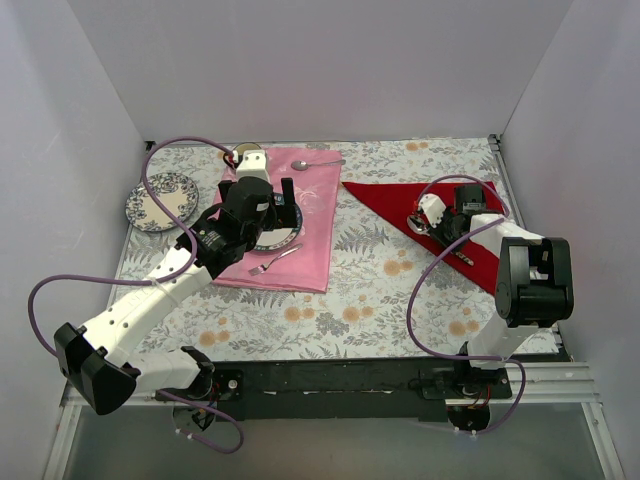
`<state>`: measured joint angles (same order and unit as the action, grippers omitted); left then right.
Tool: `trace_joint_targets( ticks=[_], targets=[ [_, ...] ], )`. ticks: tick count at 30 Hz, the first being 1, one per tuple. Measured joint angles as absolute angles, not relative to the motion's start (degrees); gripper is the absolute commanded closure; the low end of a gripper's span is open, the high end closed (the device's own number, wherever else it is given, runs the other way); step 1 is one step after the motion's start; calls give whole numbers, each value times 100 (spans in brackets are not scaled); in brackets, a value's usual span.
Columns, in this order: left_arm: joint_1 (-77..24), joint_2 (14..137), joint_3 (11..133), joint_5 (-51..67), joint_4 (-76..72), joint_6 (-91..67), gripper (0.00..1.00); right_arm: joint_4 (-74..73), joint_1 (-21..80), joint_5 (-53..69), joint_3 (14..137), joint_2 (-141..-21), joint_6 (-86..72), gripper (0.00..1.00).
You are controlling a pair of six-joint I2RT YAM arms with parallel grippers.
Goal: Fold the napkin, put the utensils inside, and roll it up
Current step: Place the utensil onto the napkin
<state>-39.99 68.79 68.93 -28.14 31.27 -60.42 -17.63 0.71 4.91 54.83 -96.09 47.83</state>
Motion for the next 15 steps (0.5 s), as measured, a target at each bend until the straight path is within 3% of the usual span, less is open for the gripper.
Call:
trace_joint_targets(
  ticks=[7,14,15],
  targets=[
    [-3999,6879,6869,-2775,3122,-6042,2,-1752,71,401,5483,-9609,4685,61],
    [-3795,6914,6869,-2165,3083,-6143,2,-1802,220,-27,5496,-9533,4368,54],
    [-3726,6949,6869,-1964,3028,-6191,2,-1898,294,-211,5527,-9476,4178,47]
  ],
)
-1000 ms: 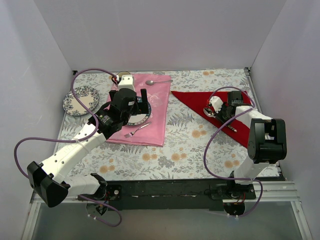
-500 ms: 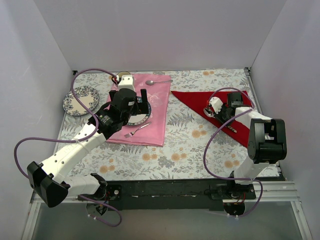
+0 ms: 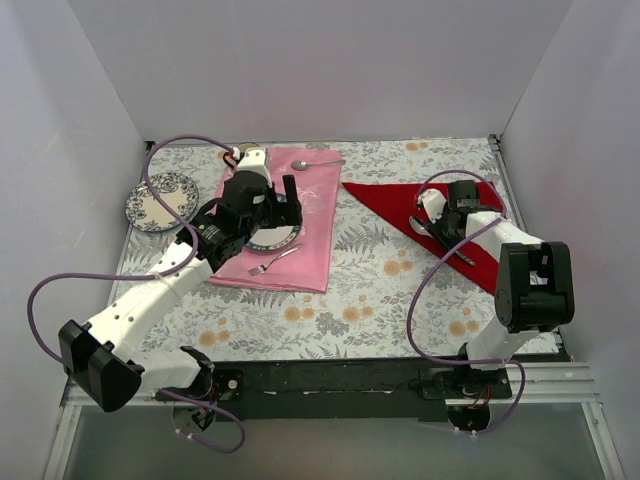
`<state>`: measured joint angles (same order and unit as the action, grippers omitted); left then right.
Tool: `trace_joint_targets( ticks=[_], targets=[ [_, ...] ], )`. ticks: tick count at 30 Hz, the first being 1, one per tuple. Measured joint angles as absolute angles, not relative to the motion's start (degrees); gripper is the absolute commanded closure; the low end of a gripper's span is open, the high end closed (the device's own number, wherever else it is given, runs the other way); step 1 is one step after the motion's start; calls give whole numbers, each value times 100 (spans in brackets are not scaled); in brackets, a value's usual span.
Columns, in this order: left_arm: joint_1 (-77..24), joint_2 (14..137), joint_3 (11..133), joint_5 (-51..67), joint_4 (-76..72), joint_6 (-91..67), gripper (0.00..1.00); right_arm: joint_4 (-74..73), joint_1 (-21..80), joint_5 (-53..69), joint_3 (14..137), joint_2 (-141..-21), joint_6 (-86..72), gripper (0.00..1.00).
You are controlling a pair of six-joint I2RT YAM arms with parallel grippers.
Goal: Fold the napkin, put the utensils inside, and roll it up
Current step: Place the utensil onto the napkin, then fold the napkin
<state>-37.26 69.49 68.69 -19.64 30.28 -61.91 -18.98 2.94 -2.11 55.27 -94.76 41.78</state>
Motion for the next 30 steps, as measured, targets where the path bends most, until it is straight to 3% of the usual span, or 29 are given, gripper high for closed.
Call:
trace_joint_targets(
  ticks=[1,7,14,15,19,30],
  targets=[
    [-3680,6997,6869,-1798,2969,-6226,3,-2008,362,-331,5586,-9430,4025,40],
    [-3562,7891,6886,-510,2067,-6667,13,-2593,1140,-1055,6278,-9041,2158,38],
    [-3562,10029,7623,209,1066,-7391,34,-2685,1428,-1247,5572,-7404,585,34],
    [-3551,10359,7778,250,915,-7507,42,-2692,1417,-1273,5572,-7277,427,34],
    [-3489,11585,8552,301,482,-7970,51,-2711,1389,-1153,5575,-7008,-27,34],
    [-3444,13544,10108,-770,311,-9098,55,-2637,1389,-965,5363,-6431,-283,35]
  ],
)
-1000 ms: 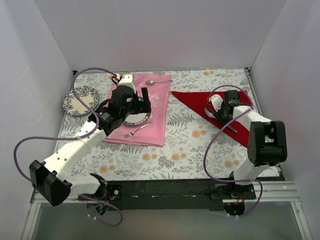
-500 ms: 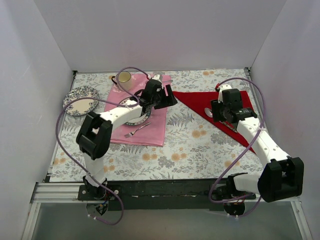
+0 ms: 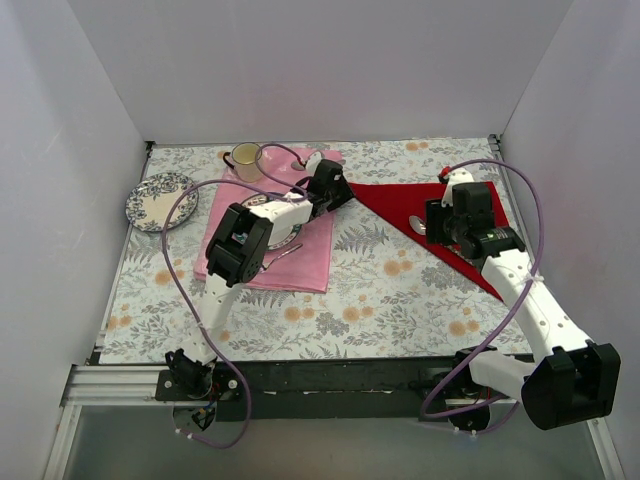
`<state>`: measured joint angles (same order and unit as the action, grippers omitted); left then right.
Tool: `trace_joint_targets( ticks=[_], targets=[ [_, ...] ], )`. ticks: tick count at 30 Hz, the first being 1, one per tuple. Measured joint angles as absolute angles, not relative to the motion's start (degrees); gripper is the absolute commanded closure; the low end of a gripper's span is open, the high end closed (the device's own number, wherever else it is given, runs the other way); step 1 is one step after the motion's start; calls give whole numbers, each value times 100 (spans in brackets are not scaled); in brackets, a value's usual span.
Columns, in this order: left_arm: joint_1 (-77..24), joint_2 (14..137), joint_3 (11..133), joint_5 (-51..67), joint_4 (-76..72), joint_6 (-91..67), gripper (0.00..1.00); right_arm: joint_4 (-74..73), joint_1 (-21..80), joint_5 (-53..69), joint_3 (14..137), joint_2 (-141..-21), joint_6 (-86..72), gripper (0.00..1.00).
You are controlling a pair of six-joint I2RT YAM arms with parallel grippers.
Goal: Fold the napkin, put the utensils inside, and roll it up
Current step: Fold the napkin
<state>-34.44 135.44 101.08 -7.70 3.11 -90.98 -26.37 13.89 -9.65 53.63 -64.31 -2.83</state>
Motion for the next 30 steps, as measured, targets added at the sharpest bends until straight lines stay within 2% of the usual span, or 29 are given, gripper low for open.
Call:
trace_joint_targets(
  ticks=[12,15,20,25,30],
  targets=[
    [-3428,14160,10840,-1321,-8,-9500,57,-2502,1409,-902,5183,-6366,-261,35],
    [-3426,14212,10875,-1356,-106,-9504,65,-2497,1428,-919,5183,-6320,-252,35],
    [-3395,14350,10938,-1280,-309,-9358,87,-2539,1439,-930,5186,-6316,-255,34],
    [-3413,14394,10927,-1096,-777,-8652,98,-2759,1439,-915,5332,-6399,-410,32],
    [-3621,14374,10927,-1026,-1201,-7791,99,-2989,1426,-731,5507,-6683,-923,29]
  ],
)
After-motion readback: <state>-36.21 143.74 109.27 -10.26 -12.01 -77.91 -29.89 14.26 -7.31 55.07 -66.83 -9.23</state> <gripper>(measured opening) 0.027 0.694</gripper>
